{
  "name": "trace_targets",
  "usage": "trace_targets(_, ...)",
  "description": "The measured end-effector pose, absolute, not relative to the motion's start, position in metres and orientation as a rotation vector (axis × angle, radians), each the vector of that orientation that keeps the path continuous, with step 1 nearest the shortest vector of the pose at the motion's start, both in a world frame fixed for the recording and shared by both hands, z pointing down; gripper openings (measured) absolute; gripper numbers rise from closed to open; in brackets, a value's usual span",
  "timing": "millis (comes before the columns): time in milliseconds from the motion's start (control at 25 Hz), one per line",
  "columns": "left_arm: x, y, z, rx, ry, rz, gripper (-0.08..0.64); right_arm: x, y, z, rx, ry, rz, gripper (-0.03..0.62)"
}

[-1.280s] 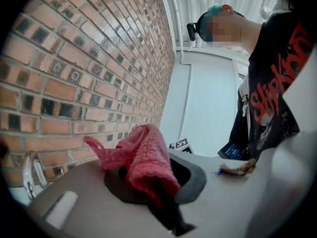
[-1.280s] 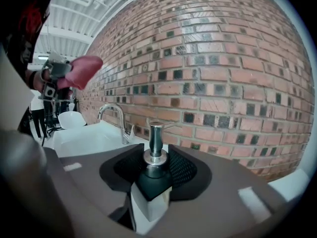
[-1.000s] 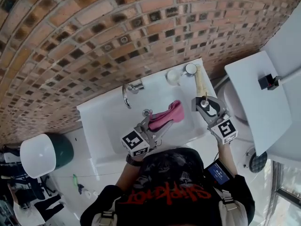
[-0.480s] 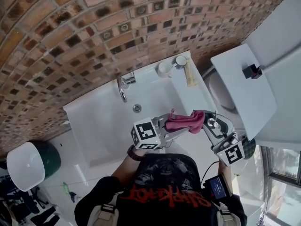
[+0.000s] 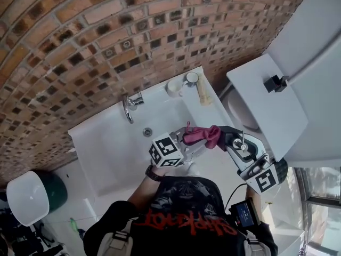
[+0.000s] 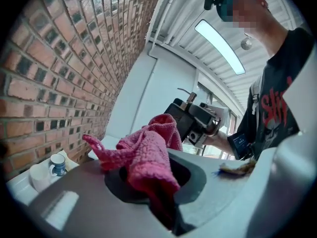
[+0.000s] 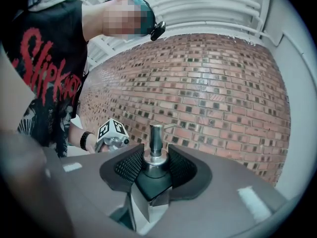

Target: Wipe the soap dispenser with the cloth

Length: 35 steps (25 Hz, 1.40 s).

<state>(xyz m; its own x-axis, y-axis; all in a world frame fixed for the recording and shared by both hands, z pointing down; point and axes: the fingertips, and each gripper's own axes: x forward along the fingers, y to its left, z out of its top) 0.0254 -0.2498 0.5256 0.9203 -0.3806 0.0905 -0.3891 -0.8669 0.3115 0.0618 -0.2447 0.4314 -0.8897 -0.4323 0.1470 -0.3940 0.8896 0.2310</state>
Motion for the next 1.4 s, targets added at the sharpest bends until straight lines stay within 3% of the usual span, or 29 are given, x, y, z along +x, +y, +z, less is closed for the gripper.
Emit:
trace_targets(560,-0.006,-0.261,0.549,2.669,-0.755,0.018,0.051,0.074,-0.218,0.402,0.355,-3.054,-0.307,0.155)
trace_targets(800,-0.026,-0.245,0.531,2.87,-0.786,0.18,0.051,0.056,-0.195,0.443,0.15,-2.885,-0.407,0.155)
trace_targets(1000,-0.02,-0.229,0.47,2.978,-0.676,0.044,0.051,0.05,-0.181,0.458,0.05,-2.824,-0.437,0.155)
trace_targets(1160,-0.005,-0.216,0.443,3.021,-0.475,0.014,0.051,0.048,-0.161,0.455,-0.1,-2.835,-0.434,0.155)
trace_targets(1400,0.01,-0.183,0.474,2.767,0.247,0.41,0.051,0.037,-0.137,0.457,-0.223,-2.787,-0.476,0.155)
